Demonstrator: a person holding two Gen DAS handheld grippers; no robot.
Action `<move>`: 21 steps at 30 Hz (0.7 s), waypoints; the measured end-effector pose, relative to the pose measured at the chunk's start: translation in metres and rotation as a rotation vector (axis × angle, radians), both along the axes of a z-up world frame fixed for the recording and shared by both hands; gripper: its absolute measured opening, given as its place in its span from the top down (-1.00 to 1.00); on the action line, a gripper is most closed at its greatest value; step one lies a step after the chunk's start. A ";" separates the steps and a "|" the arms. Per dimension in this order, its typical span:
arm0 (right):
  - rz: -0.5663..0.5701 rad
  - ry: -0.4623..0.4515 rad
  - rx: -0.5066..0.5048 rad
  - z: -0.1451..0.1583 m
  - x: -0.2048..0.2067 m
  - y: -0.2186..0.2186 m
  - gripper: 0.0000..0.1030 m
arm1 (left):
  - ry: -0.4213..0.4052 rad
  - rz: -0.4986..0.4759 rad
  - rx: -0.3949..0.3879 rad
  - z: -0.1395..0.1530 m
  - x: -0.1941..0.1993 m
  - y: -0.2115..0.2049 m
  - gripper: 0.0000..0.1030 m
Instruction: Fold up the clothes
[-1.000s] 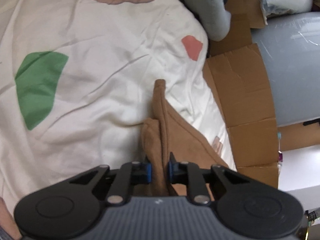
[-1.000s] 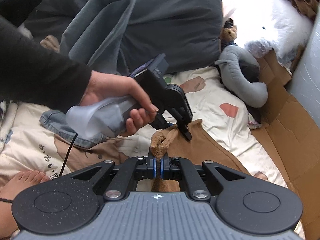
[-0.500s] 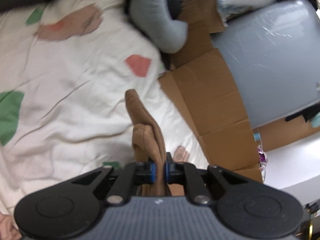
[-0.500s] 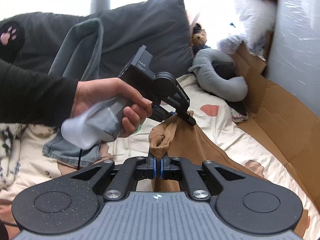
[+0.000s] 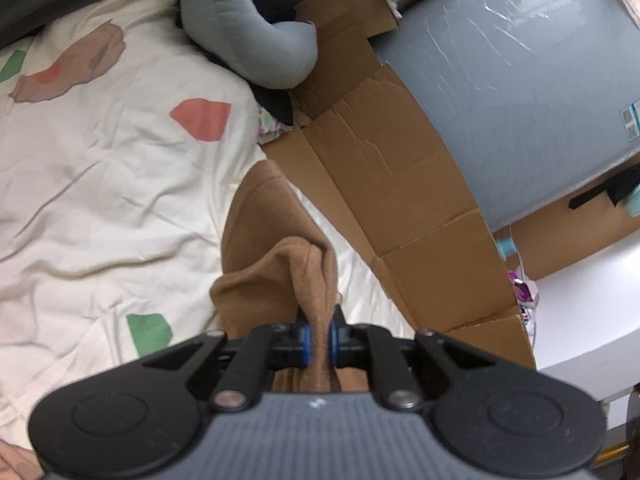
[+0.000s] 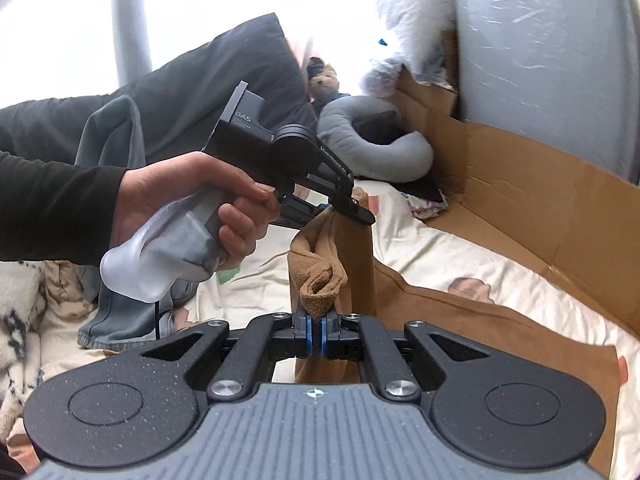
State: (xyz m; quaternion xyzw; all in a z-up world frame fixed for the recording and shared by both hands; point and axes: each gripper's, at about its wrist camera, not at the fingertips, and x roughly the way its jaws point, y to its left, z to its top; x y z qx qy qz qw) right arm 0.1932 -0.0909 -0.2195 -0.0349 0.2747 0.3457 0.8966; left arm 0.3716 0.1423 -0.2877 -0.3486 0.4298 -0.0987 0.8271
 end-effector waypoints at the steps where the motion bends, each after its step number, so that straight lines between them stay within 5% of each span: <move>1: -0.003 0.002 0.008 -0.001 0.000 -0.003 0.96 | 0.000 -0.004 0.008 0.001 0.001 -0.005 0.82; 21: -0.129 0.059 0.110 -0.016 -0.008 -0.081 0.96 | -0.007 -0.127 0.110 0.003 0.012 -0.109 0.82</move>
